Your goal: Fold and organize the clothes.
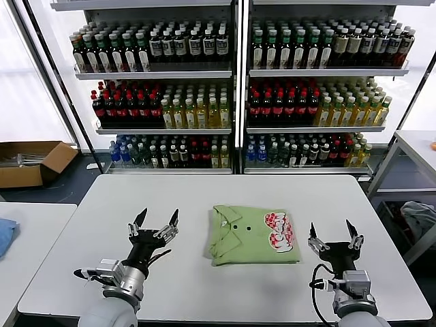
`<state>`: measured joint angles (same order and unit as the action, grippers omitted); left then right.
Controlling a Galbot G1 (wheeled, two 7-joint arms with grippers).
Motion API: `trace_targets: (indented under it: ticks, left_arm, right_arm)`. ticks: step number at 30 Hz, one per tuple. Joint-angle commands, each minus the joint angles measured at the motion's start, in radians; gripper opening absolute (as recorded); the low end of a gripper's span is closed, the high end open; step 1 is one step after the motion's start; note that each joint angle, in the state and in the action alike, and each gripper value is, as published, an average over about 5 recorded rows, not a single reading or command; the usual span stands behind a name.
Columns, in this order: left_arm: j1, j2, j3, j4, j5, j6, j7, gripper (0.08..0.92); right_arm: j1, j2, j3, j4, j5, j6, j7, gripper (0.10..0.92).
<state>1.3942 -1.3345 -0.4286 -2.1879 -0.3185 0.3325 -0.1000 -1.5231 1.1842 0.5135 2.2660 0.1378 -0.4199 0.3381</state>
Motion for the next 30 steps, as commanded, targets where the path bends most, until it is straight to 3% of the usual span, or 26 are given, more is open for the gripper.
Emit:
trace_targets:
  ticks: [1, 30]
  left_arm:
    - [0.022, 0.002, 0.001, 0.003, 0.076, -0.025, 0.022, 0.823]
    - [0.002, 0.002, -0.046, 0.024, 0.068, 0.008, 0.055, 0.823]
  right_arm:
    - [-0.127, 0.035, 0.042, 0.054, -0.1, 0.061, 0.011, 0.823]
    - [-0.111, 0.016, 0.046, 0.051, -0.06, 0.03, 0.001, 0.823]
